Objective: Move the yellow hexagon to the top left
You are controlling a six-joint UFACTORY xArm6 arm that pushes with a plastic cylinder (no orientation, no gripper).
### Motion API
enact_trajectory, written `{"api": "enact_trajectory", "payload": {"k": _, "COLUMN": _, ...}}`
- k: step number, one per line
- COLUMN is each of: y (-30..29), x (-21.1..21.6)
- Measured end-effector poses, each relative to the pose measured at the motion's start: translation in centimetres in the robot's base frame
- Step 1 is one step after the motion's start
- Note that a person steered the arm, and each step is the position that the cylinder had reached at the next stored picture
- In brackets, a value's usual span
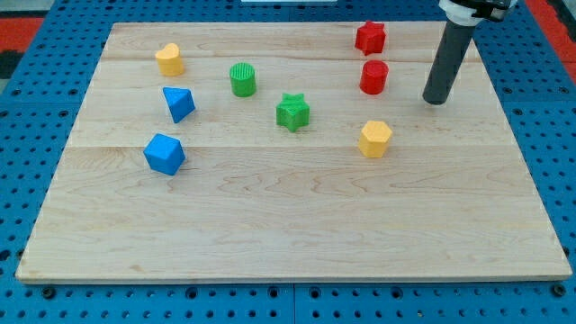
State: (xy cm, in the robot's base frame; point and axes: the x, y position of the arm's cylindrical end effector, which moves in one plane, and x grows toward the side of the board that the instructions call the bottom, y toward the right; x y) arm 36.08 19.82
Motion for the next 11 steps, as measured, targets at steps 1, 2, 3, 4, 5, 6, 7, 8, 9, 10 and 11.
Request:
{"api": "enact_trajectory", "payload": {"k": 1, "y": 0.0, "x": 0.0}}
{"api": "enact_trajectory", "payload": {"k": 2, "y": -0.3, "x": 0.0}}
{"api": "enact_trajectory", "payload": {"k": 3, "y": -0.2, "x": 0.0}}
{"api": "enact_trajectory", "payload": {"k": 4, "y": 0.4, "x": 0.2}}
{"api": "enact_trajectory", "payload": {"k": 5, "y": -0.1, "x": 6.8}}
{"api": "enact_trajectory", "payload": {"k": 6, "y": -8.6, "x": 8.2}}
{"api": "enact_trajectory", "payload": {"k": 7, "y": -15.6, "x": 3.3}}
{"api": "enact_trajectory", "payload": {"k": 8, "y": -21.7, "x": 4.4}}
{"api": "enact_trajectory", "payload": {"k": 9, "y": -25.7, "x": 4.8}}
{"api": "enact_trajectory", "payload": {"k": 10, "y": -25.5, "x": 5.1}}
{"api": "enact_trajectory", "payload": {"k": 11, "y": -25.5, "x": 7.7}}
